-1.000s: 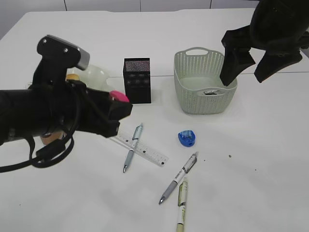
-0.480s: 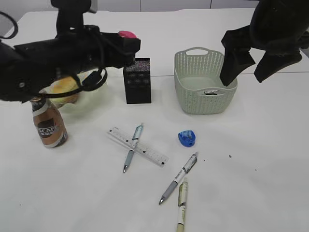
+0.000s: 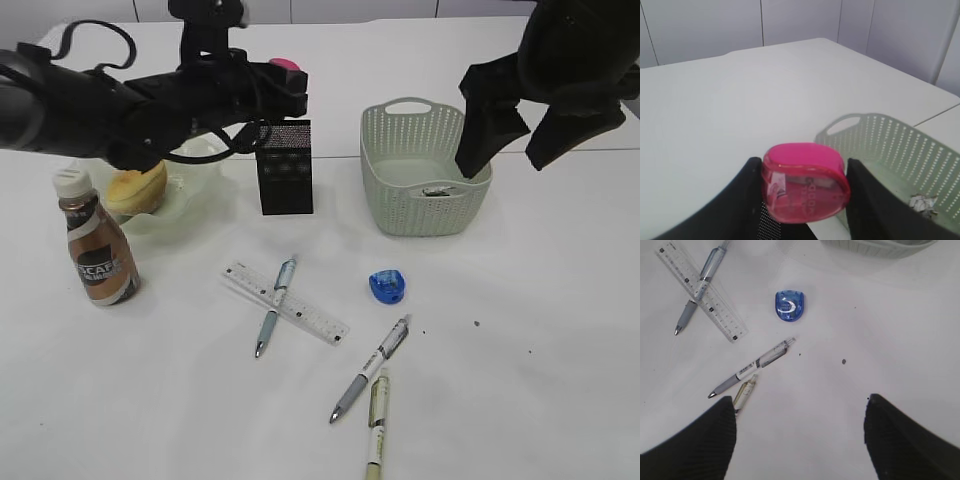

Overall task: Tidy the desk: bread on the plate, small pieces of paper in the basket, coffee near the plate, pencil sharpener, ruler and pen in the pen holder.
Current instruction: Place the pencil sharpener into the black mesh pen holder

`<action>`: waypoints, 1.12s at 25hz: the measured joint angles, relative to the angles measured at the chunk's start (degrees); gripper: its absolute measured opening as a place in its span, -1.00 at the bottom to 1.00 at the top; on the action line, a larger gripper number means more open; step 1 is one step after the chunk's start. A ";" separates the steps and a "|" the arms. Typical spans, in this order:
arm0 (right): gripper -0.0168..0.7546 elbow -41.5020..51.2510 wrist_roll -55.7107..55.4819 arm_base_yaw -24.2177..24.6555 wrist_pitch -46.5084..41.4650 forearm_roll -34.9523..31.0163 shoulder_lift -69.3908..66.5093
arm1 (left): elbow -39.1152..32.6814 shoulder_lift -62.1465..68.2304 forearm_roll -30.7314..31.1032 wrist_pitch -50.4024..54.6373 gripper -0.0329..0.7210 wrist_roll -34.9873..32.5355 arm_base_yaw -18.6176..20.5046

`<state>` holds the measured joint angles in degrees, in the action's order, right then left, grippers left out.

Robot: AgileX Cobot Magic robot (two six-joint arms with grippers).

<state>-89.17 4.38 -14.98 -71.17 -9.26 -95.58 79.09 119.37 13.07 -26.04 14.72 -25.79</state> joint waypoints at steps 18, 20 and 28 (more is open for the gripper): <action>0.56 0.00 0.21 0.00 0.00 0.00 0.00 | 10.23 10.31 -0.36 4.69 -0.02 0.00 2.16; 0.56 0.00 0.21 0.00 0.00 0.00 0.00 | 10.23 10.31 -0.36 4.94 -0.02 0.00 2.16; 0.56 0.00 0.42 0.00 0.00 0.00 0.00 | 10.23 10.31 -0.36 5.73 -0.02 0.00 2.16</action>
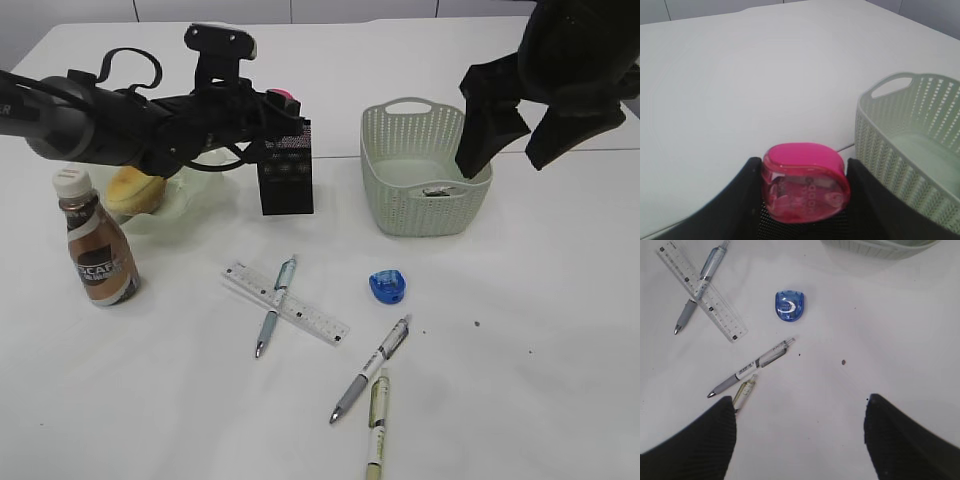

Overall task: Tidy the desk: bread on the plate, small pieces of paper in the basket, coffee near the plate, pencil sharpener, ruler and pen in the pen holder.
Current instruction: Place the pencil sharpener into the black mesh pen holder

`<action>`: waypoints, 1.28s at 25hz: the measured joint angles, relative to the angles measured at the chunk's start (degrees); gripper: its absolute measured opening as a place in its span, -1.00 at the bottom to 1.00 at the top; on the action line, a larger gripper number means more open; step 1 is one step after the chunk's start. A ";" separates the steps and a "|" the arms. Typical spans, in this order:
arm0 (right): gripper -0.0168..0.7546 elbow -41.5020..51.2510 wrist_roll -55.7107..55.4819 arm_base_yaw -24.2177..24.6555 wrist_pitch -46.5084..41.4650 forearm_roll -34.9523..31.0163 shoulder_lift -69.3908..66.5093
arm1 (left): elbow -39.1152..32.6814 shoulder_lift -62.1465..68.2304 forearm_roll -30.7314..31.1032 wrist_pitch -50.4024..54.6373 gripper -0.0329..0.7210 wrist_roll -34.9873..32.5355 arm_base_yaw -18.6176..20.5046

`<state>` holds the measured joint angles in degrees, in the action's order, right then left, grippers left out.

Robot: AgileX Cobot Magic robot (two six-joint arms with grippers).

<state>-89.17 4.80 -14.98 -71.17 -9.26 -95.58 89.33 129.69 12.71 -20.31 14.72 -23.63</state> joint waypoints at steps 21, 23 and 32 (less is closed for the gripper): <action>0.56 0.00 0.22 0.00 0.00 0.00 0.00 | 0.00 0.00 0.00 -0.06 0.20 0.00 0.00; 0.56 0.00 0.22 0.00 0.00 0.00 0.00 | 0.00 0.00 0.00 -0.06 0.25 0.00 0.00; 0.56 0.00 0.22 0.00 0.00 0.00 0.00 | 0.12 0.00 0.00 0.97 0.27 0.00 0.00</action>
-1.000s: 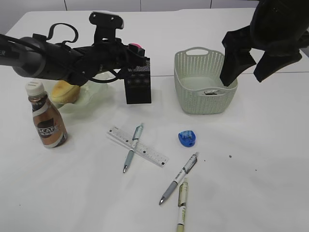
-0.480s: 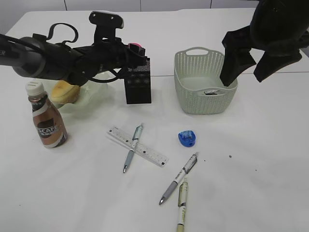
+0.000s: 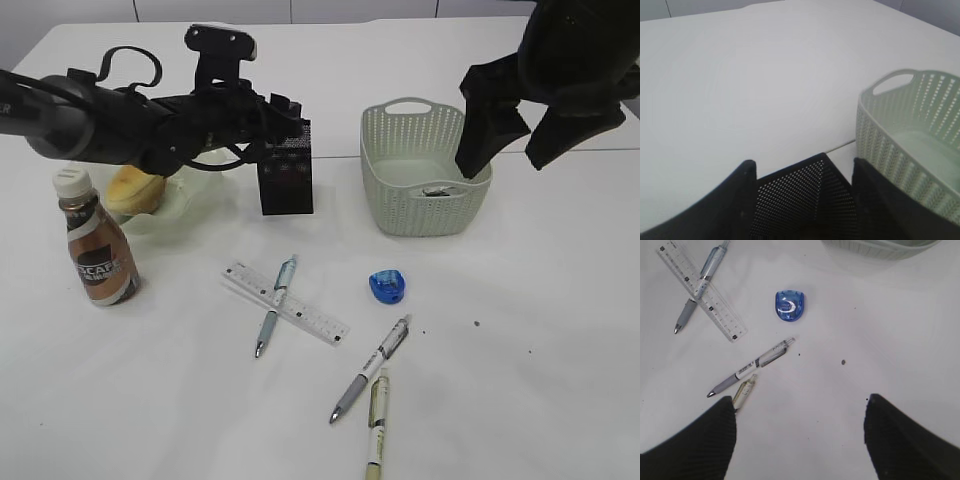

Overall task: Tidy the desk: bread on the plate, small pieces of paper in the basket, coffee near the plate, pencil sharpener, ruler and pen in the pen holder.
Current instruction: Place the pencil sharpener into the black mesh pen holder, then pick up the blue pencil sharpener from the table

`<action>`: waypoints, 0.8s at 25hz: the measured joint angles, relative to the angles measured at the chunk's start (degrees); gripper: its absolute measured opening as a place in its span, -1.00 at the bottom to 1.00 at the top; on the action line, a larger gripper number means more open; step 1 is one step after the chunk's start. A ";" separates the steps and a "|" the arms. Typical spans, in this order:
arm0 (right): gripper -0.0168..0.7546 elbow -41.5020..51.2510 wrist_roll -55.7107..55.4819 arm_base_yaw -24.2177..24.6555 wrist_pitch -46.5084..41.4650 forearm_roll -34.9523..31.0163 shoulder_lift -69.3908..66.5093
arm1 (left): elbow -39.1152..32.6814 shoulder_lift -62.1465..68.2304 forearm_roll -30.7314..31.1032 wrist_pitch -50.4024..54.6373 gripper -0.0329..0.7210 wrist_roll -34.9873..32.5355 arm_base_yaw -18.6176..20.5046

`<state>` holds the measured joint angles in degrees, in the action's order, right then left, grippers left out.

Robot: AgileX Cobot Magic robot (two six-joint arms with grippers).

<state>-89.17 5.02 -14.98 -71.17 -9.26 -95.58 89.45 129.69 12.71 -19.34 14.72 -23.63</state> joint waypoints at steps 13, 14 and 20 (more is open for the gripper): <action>0.56 0.00 -1.95 0.00 0.00 0.00 0.00 | 0.00 -14.49 -0.12 27.76 0.20 0.00 0.00; 0.56 0.00 -2.31 0.00 0.00 0.00 0.00 | 0.00 -16.23 -0.36 31.87 0.19 0.00 0.00; 0.56 0.00 -5.02 0.00 0.00 0.00 0.00 | 0.00 -25.15 -2.62 56.34 0.03 -0.14 0.00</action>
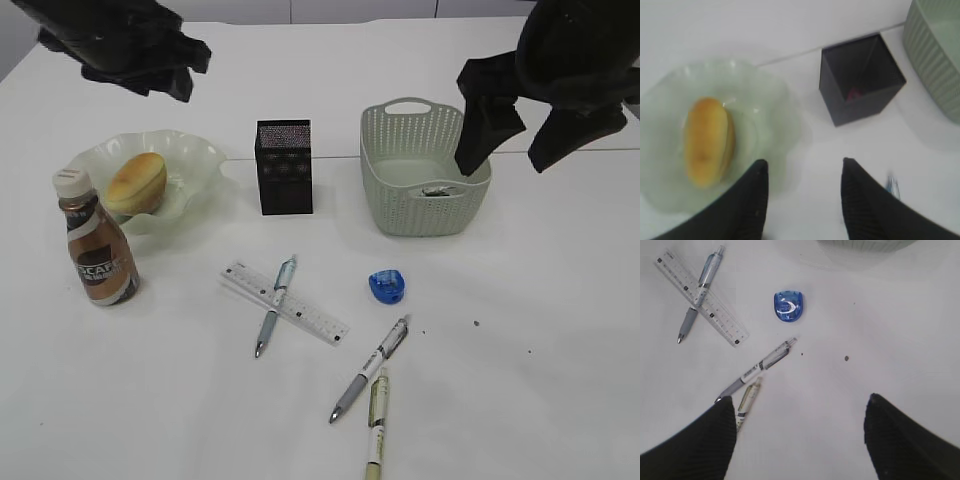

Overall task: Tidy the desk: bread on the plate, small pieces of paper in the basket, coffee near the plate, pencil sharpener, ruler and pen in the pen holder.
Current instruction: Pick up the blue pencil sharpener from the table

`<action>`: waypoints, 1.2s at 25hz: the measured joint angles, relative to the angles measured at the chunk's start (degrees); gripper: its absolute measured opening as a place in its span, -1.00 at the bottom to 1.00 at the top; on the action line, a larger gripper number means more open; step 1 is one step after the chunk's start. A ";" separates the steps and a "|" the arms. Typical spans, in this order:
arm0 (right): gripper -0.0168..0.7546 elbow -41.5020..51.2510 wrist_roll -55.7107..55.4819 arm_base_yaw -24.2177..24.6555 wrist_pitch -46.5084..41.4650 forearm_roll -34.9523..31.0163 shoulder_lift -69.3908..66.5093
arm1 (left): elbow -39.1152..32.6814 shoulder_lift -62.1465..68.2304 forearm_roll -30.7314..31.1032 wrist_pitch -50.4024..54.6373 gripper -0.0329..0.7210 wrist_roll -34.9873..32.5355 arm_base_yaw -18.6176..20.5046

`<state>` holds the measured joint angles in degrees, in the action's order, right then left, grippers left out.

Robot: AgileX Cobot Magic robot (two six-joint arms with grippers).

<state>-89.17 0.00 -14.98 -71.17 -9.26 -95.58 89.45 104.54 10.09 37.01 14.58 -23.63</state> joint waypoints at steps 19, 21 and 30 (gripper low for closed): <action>0.56 0.00 -9.15 -4.59 0.00 1.97 -4.16 | 3.37 -13.28 -8.00 34.14 -0.03 -2.01 0.00; 0.56 0.00 -9.73 -5.86 0.00 2.23 -6.49 | 3.37 -13.56 -8.41 34.14 -0.03 -2.01 0.00; 0.56 -1.39 -10.00 -6.79 3.37 2.48 -15.87 | 3.37 -14.54 -8.80 34.28 -0.03 -2.26 0.00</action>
<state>-90.56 -10.00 -21.77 -67.80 -6.78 -111.45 92.83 89.99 1.29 71.28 12.31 -23.63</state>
